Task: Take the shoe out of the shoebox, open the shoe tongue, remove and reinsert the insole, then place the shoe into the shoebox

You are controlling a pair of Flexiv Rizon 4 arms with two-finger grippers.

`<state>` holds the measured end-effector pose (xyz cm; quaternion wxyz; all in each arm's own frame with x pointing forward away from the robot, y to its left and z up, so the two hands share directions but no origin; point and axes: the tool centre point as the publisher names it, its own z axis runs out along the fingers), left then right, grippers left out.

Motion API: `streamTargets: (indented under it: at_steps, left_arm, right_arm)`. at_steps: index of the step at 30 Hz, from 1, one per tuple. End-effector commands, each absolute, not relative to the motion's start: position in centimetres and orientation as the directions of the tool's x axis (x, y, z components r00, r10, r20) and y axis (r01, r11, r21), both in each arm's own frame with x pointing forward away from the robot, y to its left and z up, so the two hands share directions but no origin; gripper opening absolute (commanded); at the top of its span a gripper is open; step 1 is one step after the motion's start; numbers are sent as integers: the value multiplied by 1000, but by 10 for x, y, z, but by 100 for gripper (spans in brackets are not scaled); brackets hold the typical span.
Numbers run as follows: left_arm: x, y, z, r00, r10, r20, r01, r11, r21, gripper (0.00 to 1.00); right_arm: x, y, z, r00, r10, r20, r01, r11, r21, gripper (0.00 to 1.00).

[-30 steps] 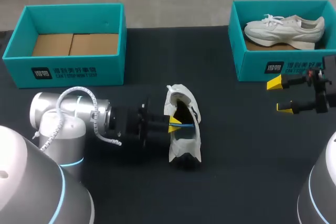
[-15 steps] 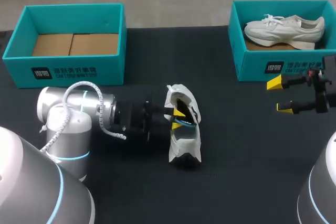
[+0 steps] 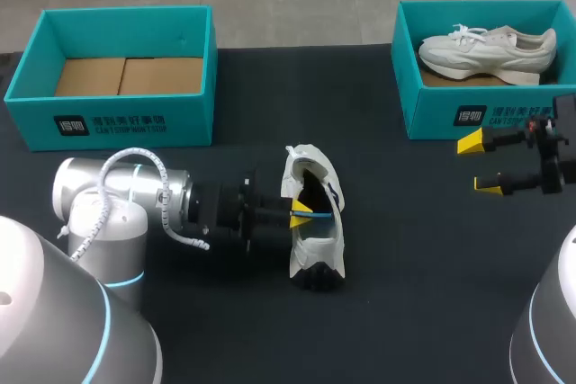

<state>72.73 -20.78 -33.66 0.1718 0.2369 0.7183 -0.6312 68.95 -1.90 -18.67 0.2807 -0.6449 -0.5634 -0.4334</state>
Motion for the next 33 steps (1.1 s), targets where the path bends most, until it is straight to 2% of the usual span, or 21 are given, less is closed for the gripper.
streamTargets:
  at_steps: [1, 14, 15, 16, 17, 18, 19, 31, 33]
  left_arm:
    - [734, -217, -344, -831, 127, -541, 554, 99, -827, 0]
    - [750, -220, -350, -832, 112, -544, 555, 123, -823, 0]
    - [749, -220, -349, -832, 112, -543, 554, 123, -824, 9]
    - [746, -220, -348, -833, 112, -541, 552, 120, -825, 28]
    - [744, -220, -346, -834, 112, -541, 552, 118, -826, 41]
    - [742, -220, -344, -832, 114, -543, 554, 108, -826, 49]
    - [739, -219, -341, -831, 114, -544, 554, 106, -825, 53]
    - [722, -214, -330, -821, 119, -558, 570, 101, -816, 35]
    - [721, -213, -331, -823, 122, -555, 567, 104, -817, 25]
  right_arm:
    - [688, -18, -187, -9, 485, 875, 969, -210, 127, 100]
    - [688, -18, -187, -9, 485, 875, 969, -210, 127, 100]
    - [688, -18, -187, -9, 485, 875, 969, -210, 127, 100]
    - [688, -18, -187, -9, 485, 875, 969, -210, 127, 100]
    - [688, -18, -187, -9, 485, 875, 969, -210, 127, 100]
    - [688, -18, -187, -9, 485, 875, 969, -210, 127, 100]
    - [688, -18, -187, -9, 485, 875, 969, -210, 127, 100]
    - [688, -18, -187, -9, 485, 875, 969, -210, 127, 100]
    - [688, -18, -187, -9, 485, 875, 969, -210, 127, 100]
